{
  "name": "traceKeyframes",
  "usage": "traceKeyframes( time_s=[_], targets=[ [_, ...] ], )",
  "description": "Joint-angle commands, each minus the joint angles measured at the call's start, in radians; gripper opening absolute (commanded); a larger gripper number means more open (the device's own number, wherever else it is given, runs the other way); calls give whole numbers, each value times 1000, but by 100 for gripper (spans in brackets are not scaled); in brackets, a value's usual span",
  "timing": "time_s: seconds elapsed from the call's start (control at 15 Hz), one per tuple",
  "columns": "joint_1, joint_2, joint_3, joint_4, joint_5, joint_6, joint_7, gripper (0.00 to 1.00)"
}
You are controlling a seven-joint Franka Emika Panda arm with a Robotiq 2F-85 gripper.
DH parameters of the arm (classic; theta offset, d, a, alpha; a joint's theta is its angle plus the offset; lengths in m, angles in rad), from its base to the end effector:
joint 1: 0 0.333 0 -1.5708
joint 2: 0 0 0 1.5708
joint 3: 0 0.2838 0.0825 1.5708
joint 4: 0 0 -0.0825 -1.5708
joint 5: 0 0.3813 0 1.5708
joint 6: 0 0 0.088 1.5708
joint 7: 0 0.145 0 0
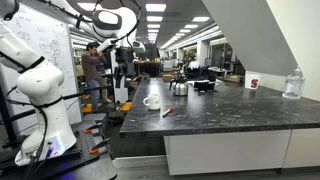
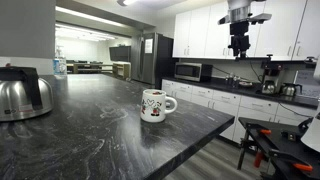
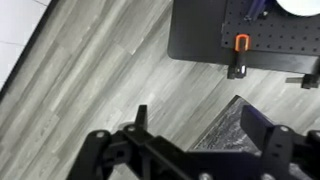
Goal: Put the marker in the mug
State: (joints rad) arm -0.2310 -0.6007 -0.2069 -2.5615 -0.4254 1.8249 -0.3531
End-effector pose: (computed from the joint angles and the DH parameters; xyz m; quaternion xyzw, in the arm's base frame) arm 0.3130 -0.1938 0.3895 0.9863 0.0475 -0.1151 0.1080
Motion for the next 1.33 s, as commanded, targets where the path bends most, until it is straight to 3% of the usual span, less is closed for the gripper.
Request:
traceKeyframes(
  time_s=[0.0,0.47,0.8,1.27],
  targets=[
    [22,-2,-18,2,-9,-7,9,100],
    [73,86,-53,31,42,79,-36,100],
    [147,249,-118,54,176,319,-215,100],
    [187,526,-65,170,336,490,-431,100]
  ],
)
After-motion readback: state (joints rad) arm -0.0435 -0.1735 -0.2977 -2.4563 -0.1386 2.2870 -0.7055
